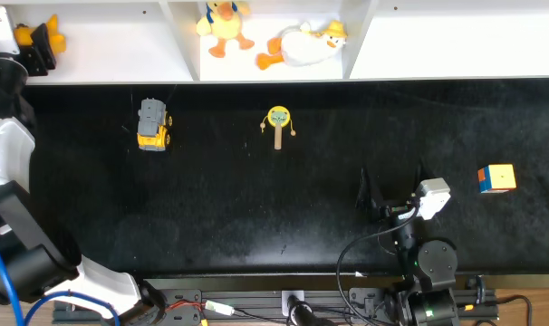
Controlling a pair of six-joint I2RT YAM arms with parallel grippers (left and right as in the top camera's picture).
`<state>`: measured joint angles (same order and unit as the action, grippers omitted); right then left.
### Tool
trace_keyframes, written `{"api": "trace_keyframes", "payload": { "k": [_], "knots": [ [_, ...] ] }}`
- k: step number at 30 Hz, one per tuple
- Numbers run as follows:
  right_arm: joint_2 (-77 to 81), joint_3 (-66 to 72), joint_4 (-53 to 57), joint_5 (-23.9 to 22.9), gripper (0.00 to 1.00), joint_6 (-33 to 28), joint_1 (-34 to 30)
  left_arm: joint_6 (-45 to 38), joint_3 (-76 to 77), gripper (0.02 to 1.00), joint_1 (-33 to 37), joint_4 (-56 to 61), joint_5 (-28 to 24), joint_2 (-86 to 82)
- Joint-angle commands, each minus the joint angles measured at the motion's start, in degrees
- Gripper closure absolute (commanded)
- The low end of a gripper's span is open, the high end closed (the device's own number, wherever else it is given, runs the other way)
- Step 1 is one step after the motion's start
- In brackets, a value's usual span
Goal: Store Toys
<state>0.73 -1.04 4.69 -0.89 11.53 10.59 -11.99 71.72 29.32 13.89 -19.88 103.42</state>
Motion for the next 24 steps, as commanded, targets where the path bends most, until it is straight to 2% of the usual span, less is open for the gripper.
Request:
{"api": "trace_keyframes", "payload": {
  "k": [1,9,16,24],
  "knots": [
    [-0.5,0.8,-0.3,-0.4,0.009,-0.4,0.3,0.3,1.2,0.364,-0.6,1.0,-1.0,0.8],
    [-0.5,0.8,-0.3,-0.4,0.007,-0.4,0.3,2.8,1.2,0.581,-0.8,1.4,-0.3,0.7],
    [-0.5,0.8,-0.3,-0.4,0.007,-0.4,0.3,3.5,4.8,0.641,-0.9,-6.3,6.4,0.6],
    [-0.5,0.8,-0.3,-0.4,0.005,-0.4,0.3,3.3,9.2,0.680,-0.9,-12.0,6.7,0.6]
  ]
}}
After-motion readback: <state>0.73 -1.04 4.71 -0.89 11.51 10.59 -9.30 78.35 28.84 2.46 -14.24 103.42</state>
